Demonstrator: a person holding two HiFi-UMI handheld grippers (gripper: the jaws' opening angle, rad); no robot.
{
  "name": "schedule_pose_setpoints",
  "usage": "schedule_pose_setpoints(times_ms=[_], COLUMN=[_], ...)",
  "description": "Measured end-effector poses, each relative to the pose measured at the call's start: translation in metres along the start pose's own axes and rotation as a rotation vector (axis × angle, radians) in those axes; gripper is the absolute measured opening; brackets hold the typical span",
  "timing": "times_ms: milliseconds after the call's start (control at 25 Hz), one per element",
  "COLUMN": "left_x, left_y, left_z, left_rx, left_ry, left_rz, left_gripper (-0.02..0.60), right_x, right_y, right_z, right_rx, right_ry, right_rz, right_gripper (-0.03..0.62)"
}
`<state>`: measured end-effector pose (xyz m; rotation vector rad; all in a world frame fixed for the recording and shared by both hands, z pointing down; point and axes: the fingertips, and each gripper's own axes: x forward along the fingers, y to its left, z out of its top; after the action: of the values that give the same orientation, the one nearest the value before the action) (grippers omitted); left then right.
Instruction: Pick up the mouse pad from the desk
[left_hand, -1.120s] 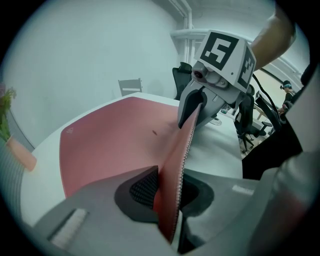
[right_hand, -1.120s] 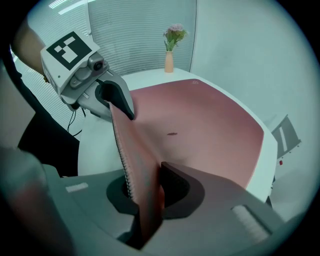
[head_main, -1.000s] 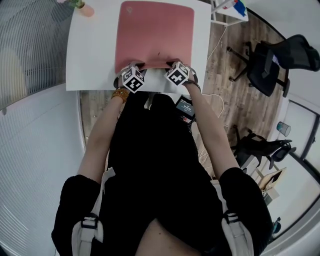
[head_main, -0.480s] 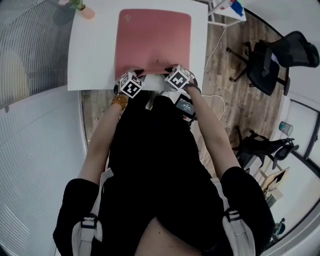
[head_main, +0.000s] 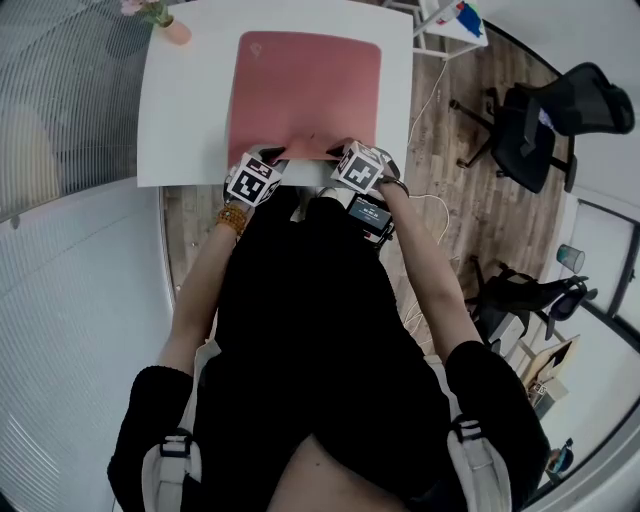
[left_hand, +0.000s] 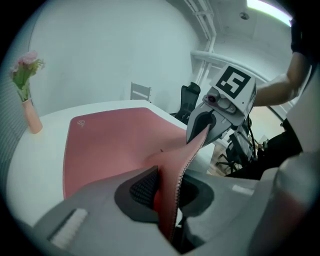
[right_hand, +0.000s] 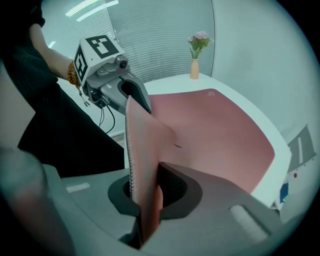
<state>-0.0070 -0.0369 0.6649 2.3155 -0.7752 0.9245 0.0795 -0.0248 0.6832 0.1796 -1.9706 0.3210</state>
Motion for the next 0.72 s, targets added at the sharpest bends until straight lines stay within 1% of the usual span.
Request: schedule_pose_setpoints(times_ms=[120, 280, 360, 440, 520, 720], left_x=[-0.009, -0.021, -0.026, -0.031, -0.035, -0.045], left_y=[-0.003, -0.004, -0.005, -0.006, -0.008, -0.014], left_z=[0.004, 0.012, 0.017, 0.02, 0.023, 0.032], left_rx=[-0.035, -0.057, -0.091, -0.141, -0.176, -0.203], left_ry=[-0.022, -0.038, -0.063, -0.096, -0.113, -0.129], left_rz=[-0.037, -0.048, -0.053, -0.066, -0.079, -0.097], left_gripper=[0.052, 0.052, 0.052, 0.054, 0.054, 0.052], right_x=[-0.008, -0.019, -0.024, -0.03, -0.036, -0.052], right_y=[0.004, 0.007, 0.005, 0.005, 0.007, 0.009], right_z=[0.006, 0.014, 0.019, 0.024, 0.026, 0.032], right_rx=[0.005, 0.03, 0.065, 0.082, 0.078, 0.058], right_ry=[-0.022, -0.054, -0.081, -0.099, -0.099, -0.106], right_rz=[0.006, 0.009, 0.006, 0.004, 0.005, 0.013], right_gripper=[0.041, 0.041, 0.041, 0.041, 0.041, 0.041])
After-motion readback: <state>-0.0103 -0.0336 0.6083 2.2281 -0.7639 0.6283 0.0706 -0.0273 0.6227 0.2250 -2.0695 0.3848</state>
